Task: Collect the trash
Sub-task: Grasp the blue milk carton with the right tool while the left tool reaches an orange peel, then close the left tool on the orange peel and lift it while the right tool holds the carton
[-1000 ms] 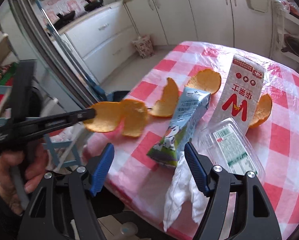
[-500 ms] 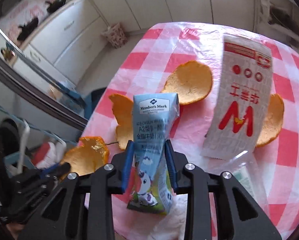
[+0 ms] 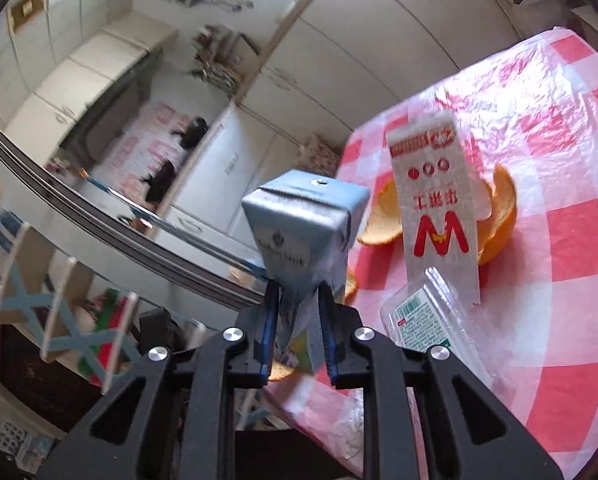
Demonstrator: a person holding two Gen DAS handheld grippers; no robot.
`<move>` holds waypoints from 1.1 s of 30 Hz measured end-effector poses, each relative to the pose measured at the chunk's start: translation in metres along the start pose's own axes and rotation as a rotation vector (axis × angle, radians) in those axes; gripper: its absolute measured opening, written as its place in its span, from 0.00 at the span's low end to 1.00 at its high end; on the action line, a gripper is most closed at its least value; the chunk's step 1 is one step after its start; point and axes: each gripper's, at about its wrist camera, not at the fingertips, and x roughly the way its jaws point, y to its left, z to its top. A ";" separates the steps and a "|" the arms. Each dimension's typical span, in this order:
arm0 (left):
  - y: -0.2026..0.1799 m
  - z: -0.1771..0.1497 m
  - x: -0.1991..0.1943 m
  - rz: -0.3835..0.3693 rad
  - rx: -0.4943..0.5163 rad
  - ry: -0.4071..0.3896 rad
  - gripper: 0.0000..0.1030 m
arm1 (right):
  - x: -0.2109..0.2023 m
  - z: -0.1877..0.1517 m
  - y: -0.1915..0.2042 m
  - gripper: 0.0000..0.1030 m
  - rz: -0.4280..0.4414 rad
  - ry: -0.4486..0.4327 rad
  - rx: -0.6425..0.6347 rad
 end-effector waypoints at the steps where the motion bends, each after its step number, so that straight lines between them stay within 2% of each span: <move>1: -0.002 0.001 -0.011 -0.043 -0.002 -0.051 0.05 | -0.009 0.004 0.002 0.19 0.022 -0.025 -0.003; 4: -0.010 0.003 -0.033 -0.137 0.006 -0.154 0.05 | -0.037 0.015 0.010 0.16 0.046 -0.094 -0.040; 7: -0.019 0.005 -0.032 -0.175 0.005 -0.154 0.05 | -0.065 0.022 0.018 0.14 -0.015 -0.138 -0.098; 11: -0.032 0.006 -0.010 -0.124 0.015 -0.063 0.05 | -0.072 0.029 0.020 0.08 -0.187 -0.130 -0.151; 15: -0.035 0.006 0.005 -0.080 0.020 -0.001 0.05 | -0.051 0.029 -0.006 0.08 -0.415 0.000 -0.159; 17: -0.031 0.004 0.009 -0.069 0.021 0.014 0.05 | -0.040 0.025 -0.027 0.13 -0.463 0.088 -0.115; 19: -0.029 0.004 0.010 -0.062 0.011 0.021 0.06 | -0.036 0.019 -0.037 0.36 -0.504 0.133 -0.112; 22: -0.020 0.004 0.012 -0.064 -0.015 0.028 0.06 | -0.049 0.018 -0.041 0.56 -0.539 0.130 -0.148; 25: -0.020 0.003 0.011 -0.065 -0.014 0.024 0.06 | -0.063 0.017 -0.043 0.67 -0.599 0.123 -0.184; 29: -0.026 0.002 0.014 -0.056 0.003 0.037 0.06 | -0.065 0.016 -0.061 0.71 -0.705 0.186 -0.198; 33: -0.028 0.002 0.020 -0.039 0.008 0.058 0.06 | -0.059 0.013 -0.081 0.72 -0.733 0.256 -0.194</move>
